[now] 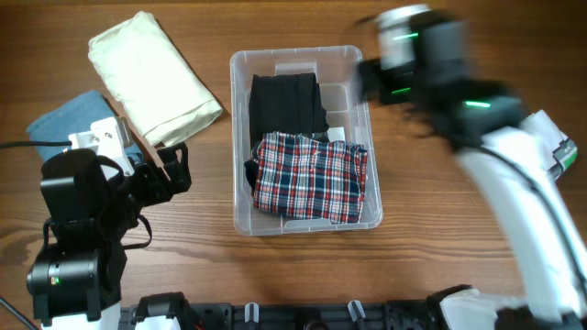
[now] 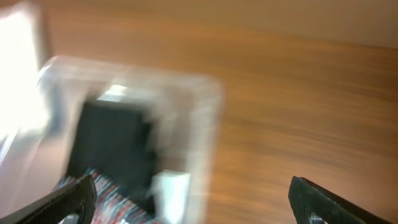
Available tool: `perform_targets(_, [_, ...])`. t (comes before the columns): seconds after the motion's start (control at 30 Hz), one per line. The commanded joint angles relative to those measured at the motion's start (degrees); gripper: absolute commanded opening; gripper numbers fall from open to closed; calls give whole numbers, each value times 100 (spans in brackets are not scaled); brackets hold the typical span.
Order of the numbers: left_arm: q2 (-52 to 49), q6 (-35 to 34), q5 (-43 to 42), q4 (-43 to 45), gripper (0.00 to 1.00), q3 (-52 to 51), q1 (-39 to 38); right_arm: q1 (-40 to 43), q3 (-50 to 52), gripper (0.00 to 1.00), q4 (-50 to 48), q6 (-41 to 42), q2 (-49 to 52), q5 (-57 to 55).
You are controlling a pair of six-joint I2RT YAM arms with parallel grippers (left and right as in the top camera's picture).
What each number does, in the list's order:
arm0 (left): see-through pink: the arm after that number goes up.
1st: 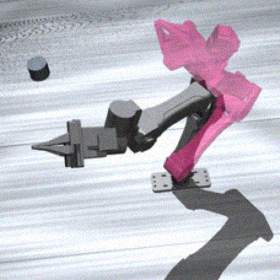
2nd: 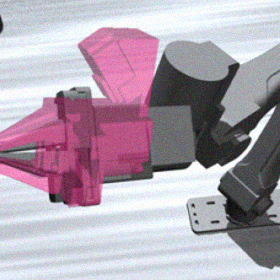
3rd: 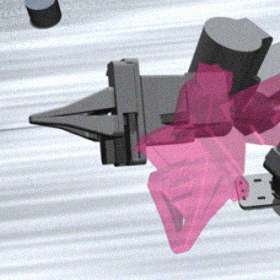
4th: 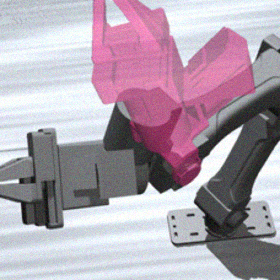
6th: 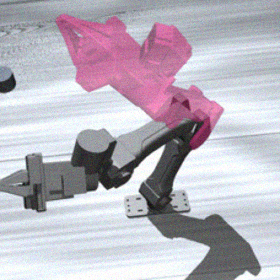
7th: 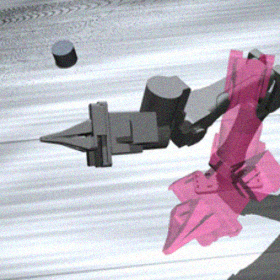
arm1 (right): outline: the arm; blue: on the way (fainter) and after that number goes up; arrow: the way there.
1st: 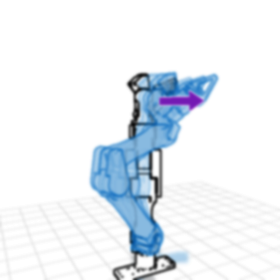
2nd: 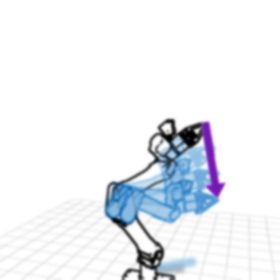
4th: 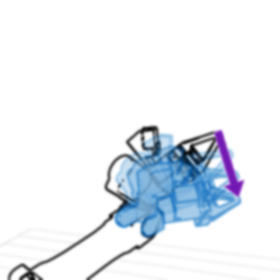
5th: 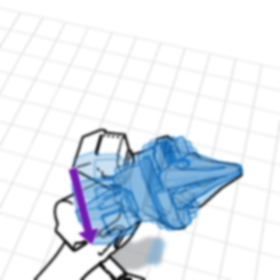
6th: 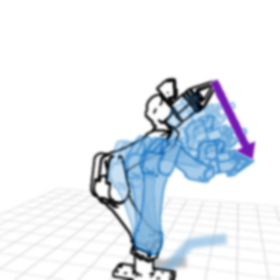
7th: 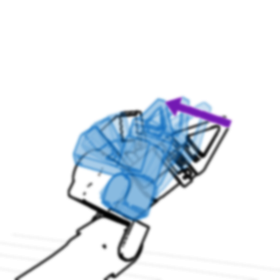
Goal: Pack container
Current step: 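Place the plaid cloth into the bin beside the black cloth, then grasp the white printed T-shirt with the right gripper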
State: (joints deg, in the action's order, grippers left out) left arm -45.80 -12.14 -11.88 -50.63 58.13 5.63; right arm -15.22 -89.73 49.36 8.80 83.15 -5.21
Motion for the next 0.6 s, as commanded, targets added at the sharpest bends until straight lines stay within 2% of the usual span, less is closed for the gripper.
perform_targets(0.0, [26,-11,-7,13,100,98,-26,2068,55,100,627,940,-170,404])
perform_targets(0.03, [26,-11,-7,15,100,98,-26,3217,223,100,796,918,-66,789])
perform_targets(0.1, [26,-9,-7,17,100,98,-26,4553,671,100,813,929,278,997])
perform_targets(0.2, [26,-9,-7,17,100,98,-26,5670,1268,100,520,942,973,1113])
perform_targets(0.33, [26,-9,-7,7,100,98,-26,6264,1554,100,109,785,1891,1134])
perform_targets(0.47, [26,-11,-7,-48,100,98,-26,6406,1670,100,-409,35,2592,2041])
perform_targets(0.57, [26,-11,-7,-72,100,98,-26,6404,1692,100,-743,-210,2988,2216])
